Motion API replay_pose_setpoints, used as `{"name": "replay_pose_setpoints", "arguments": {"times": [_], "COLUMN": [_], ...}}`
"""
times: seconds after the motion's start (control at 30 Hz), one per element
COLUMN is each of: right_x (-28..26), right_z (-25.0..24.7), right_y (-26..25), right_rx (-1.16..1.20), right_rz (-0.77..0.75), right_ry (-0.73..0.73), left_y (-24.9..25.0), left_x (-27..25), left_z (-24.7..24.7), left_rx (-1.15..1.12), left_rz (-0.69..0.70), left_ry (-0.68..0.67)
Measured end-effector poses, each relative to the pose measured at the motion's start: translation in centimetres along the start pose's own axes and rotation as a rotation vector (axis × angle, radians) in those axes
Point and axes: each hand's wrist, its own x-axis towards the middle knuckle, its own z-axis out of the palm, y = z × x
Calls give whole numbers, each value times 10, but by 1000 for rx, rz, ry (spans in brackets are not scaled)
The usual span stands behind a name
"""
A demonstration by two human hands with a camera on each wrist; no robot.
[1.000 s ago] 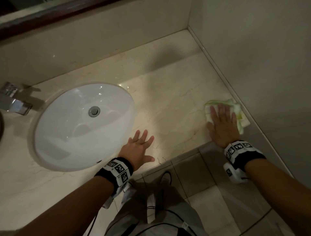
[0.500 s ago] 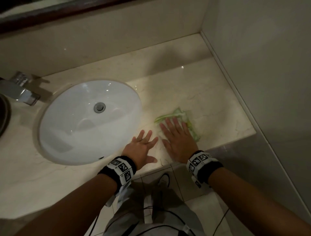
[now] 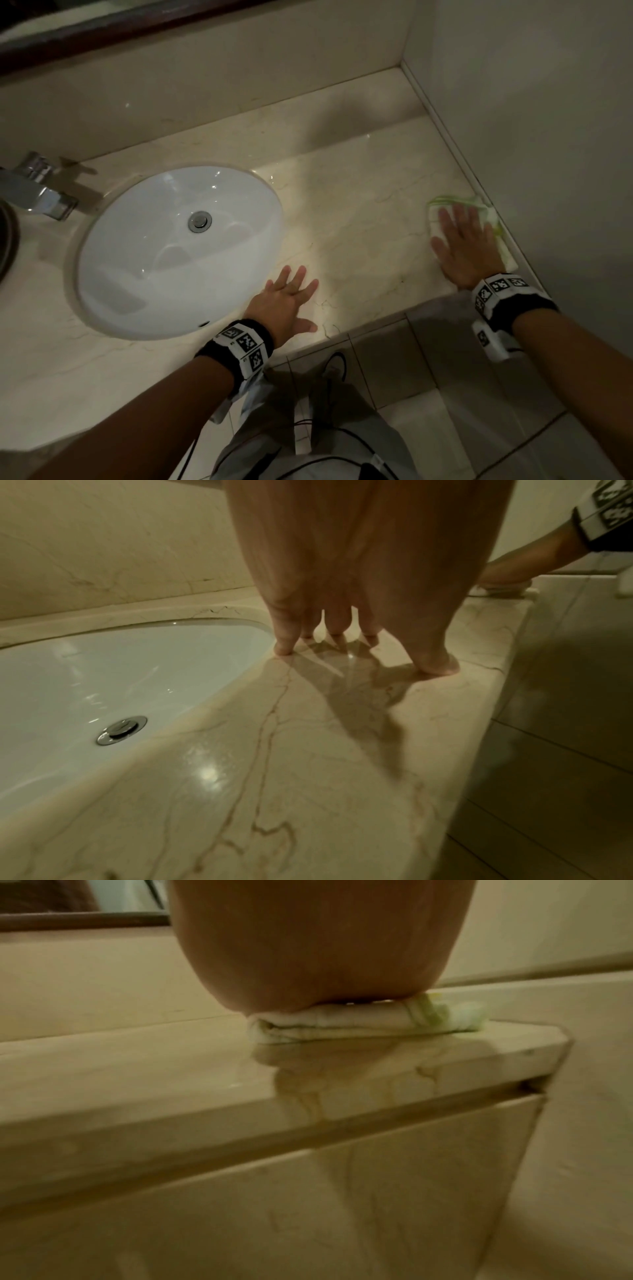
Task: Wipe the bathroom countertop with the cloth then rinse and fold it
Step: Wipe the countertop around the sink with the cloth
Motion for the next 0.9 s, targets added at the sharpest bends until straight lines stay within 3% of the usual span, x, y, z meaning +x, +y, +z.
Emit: {"name": "replay_pose_setpoints", "arguments": {"times": [0.1, 0.17, 0.4, 0.47, 0.67, 0.9], "right_x": [-1, -3, -46, -53, -43, -6], "right_z": [6, 12, 38, 42, 36, 12], "right_y": [-21, -40, -147, -158, -131, -56], "right_rx": [38, 47, -34, -17, -13, -41], "right_rz": [80, 53, -337, -374, -444, -220], "right_ry": [11, 52, 94, 98, 121, 110], "left_y": [0, 0, 0, 1, 1, 2], "left_x": [0, 1, 1, 1, 0, -2], "left_z": [0, 1, -1, -2, -4, -5], "left_rx": [-5, -12, -13, -13, -35, -43], "left_rz": [-4, -7, -6, -8, -15, -19], "left_ry": [-1, -3, -7, -6, -21, -18]}}
